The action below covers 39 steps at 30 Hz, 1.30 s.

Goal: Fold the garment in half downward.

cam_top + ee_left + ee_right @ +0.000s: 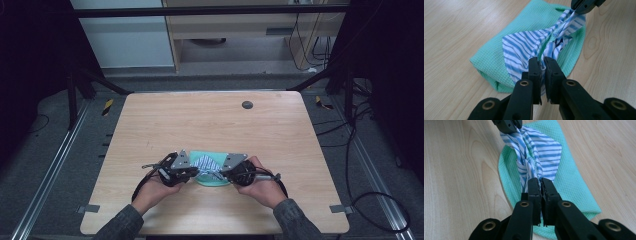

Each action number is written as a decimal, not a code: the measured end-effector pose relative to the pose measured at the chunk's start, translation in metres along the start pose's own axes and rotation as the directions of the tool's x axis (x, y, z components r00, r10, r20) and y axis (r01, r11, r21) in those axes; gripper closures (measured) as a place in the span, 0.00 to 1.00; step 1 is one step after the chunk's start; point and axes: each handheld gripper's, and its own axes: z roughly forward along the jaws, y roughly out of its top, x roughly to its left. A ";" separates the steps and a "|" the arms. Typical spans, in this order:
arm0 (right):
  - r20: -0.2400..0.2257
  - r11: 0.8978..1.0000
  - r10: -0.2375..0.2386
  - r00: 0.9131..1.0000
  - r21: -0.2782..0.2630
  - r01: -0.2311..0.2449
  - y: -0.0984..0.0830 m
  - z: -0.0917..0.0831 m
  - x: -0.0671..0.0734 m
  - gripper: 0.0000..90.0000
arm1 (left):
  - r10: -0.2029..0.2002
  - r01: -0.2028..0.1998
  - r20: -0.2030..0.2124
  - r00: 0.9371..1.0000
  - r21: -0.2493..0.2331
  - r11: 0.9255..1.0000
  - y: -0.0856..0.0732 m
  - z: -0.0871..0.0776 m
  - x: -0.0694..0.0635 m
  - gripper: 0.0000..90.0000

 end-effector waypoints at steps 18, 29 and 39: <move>-0.024 1.000 -0.001 1.000 0.008 0.001 -0.009 0.002 0.013 0.97 | -0.001 0.001 0.013 1.000 0.007 1.000 -0.014 0.003 -0.010 0.93; -0.043 1.000 0.003 0.999 0.008 -0.003 -0.015 0.004 0.020 0.97 | -0.008 0.008 0.027 1.000 0.006 1.000 -0.021 0.005 -0.014 0.93; -0.053 1.000 0.010 0.999 0.014 -0.009 -0.019 0.006 0.024 0.97 | -0.011 0.011 0.035 0.999 0.005 1.000 -0.026 0.005 -0.017 0.93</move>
